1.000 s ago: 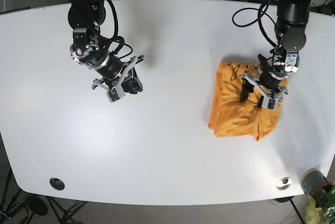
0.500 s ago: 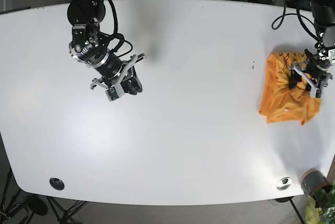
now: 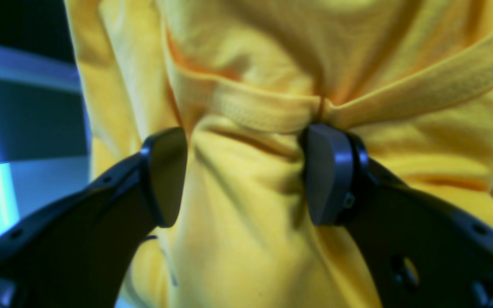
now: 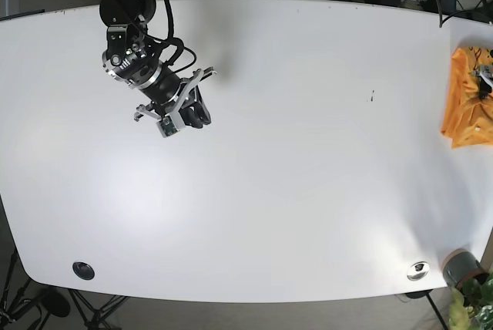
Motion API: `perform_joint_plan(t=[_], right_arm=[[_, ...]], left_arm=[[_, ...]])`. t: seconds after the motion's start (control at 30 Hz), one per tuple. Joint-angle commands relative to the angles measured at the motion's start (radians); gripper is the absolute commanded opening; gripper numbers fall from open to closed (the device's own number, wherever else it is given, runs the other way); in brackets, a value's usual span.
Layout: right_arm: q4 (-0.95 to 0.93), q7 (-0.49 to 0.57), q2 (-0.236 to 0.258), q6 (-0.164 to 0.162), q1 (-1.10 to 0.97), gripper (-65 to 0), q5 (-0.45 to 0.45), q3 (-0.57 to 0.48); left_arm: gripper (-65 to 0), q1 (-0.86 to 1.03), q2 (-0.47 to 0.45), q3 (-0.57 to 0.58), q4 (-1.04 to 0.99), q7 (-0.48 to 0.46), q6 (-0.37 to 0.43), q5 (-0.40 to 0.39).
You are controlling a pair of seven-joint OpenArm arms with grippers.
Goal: Fold the T-shirt properly
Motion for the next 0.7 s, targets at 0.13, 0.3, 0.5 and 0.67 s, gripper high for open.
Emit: perform_joint_plan(t=[0.13,0.3,0.5,0.67], right_arm=[[0.046,0.028,-0.001,0.004,0.007,-56.9,0.017,0.0],[0.043,0.028,0.002,0.004,0.011,-56.9,0.012,0.0],[0.04,0.031,0.016,0.004,0.027,-56.9,0.009,0.007],[0.038,0.036,0.055,0.003,0.034,-56.9,0.009,0.007]], left_arm=[[-25.6,-0.012,-0.062,-0.052,0.073,-0.012,0.005,0.0],[-25.6,-0.009,-0.062,-0.081,0.172,-0.007,0.005,0.003],[-25.7,-0.012,-0.056,-0.116,0.267,-0.006,0.007,0.003],[-25.8,-0.007,-0.009,-0.144,0.389,-0.006,0.015,0.003]])
